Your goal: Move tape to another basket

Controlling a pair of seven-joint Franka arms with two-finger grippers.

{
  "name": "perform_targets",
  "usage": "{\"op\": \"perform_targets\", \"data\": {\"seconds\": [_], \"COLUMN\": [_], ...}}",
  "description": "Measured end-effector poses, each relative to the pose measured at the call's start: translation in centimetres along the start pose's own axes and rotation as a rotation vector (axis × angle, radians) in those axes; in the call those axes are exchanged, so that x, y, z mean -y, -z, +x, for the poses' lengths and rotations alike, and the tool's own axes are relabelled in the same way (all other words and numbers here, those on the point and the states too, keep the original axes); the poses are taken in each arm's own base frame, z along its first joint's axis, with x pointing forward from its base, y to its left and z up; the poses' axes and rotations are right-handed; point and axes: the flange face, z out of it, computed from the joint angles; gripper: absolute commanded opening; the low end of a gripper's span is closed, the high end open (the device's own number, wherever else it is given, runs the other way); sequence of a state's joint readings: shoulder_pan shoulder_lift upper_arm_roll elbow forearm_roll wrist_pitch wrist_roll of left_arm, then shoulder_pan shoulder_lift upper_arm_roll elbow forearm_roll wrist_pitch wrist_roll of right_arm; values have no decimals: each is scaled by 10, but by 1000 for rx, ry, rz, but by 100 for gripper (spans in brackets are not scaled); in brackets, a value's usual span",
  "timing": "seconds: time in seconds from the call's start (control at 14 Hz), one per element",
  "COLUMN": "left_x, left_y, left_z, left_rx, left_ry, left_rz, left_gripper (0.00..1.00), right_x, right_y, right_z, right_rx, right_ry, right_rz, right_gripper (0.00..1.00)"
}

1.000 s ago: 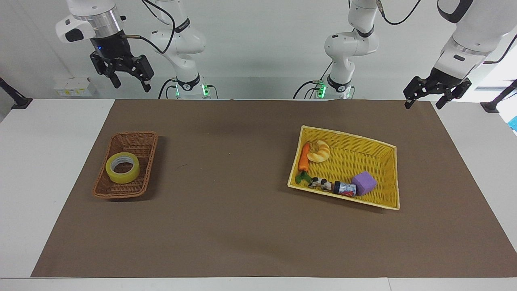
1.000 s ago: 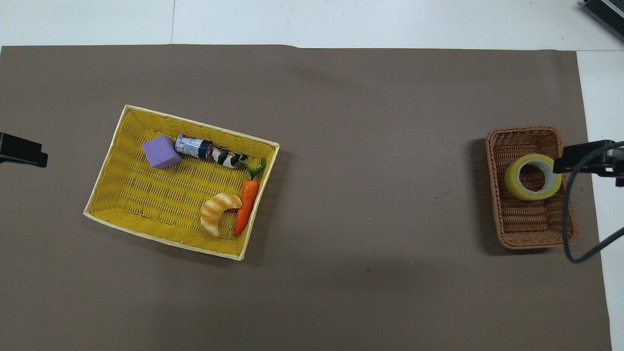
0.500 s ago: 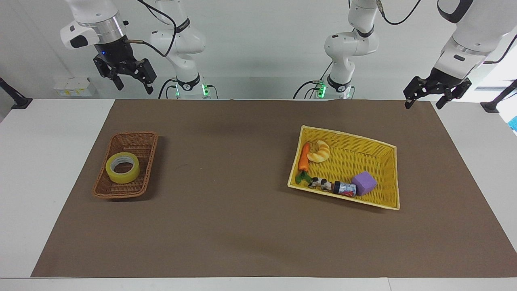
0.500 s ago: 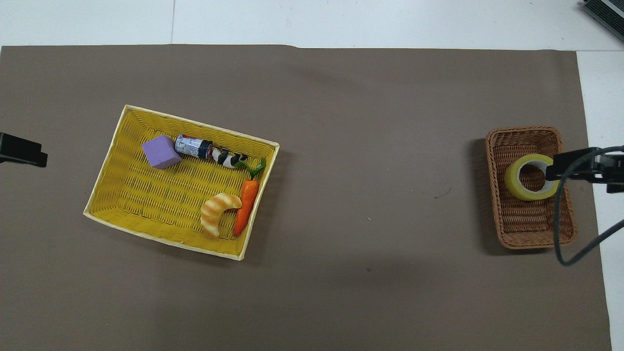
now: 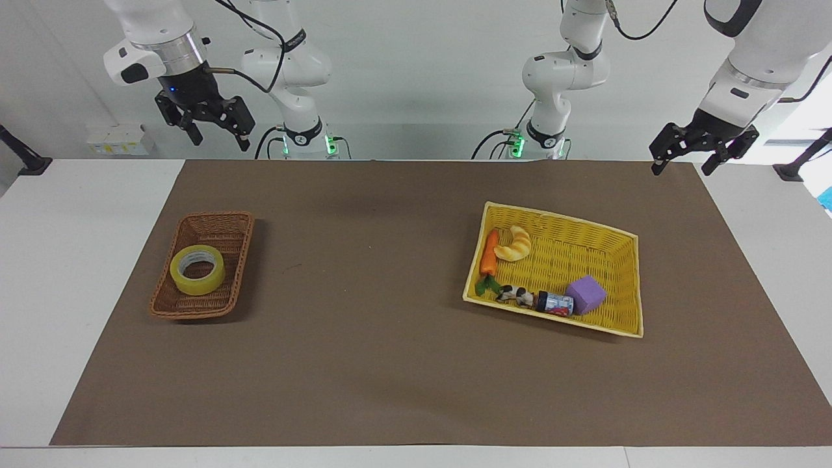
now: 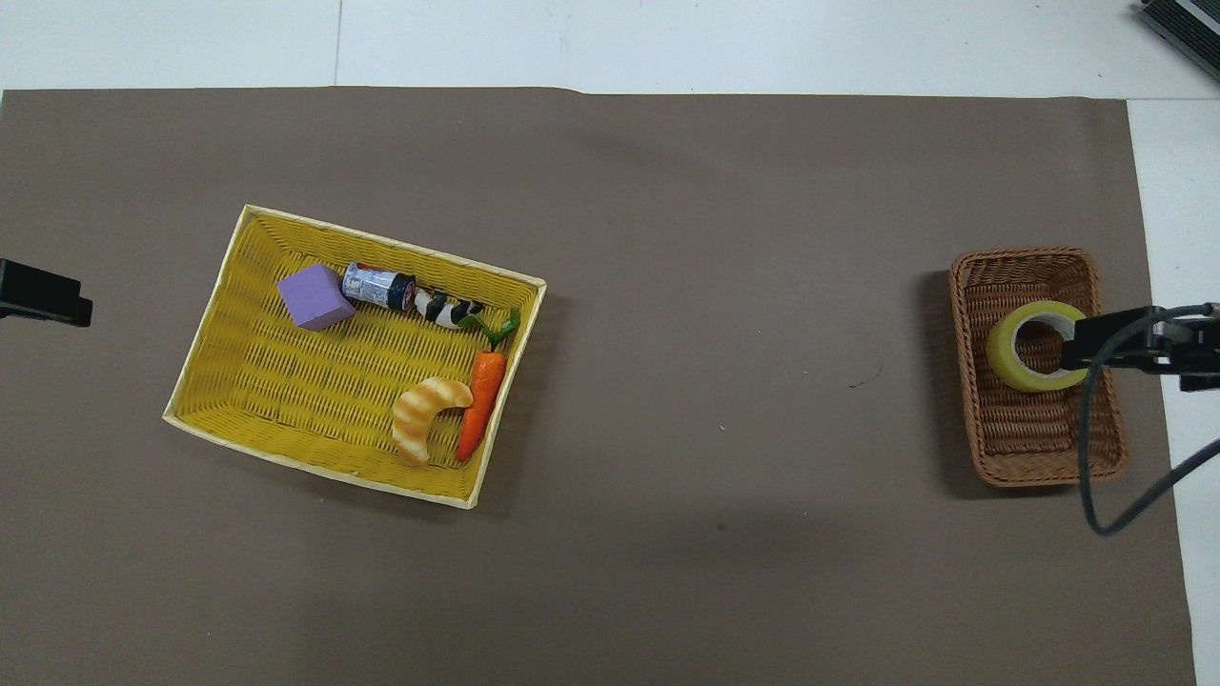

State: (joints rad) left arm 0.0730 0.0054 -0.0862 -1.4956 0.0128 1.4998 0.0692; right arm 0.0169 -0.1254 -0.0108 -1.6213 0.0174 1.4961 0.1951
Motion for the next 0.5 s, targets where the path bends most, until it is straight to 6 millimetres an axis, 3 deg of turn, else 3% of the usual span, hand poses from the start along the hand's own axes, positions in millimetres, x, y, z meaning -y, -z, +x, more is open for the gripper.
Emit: {"op": "perform_targets", "data": {"seconds": [0.5], "left_x": [0], "left_y": [0], "left_z": [0], "left_rx": [1], "left_ry": [0], "left_rz": [0], "left_gripper": [100], "right_x": [-1], "right_y": [0], "right_z": [0], "right_rx": [0], "right_ry": [30], "right_rz": [0], "right_gripper": [100]}}
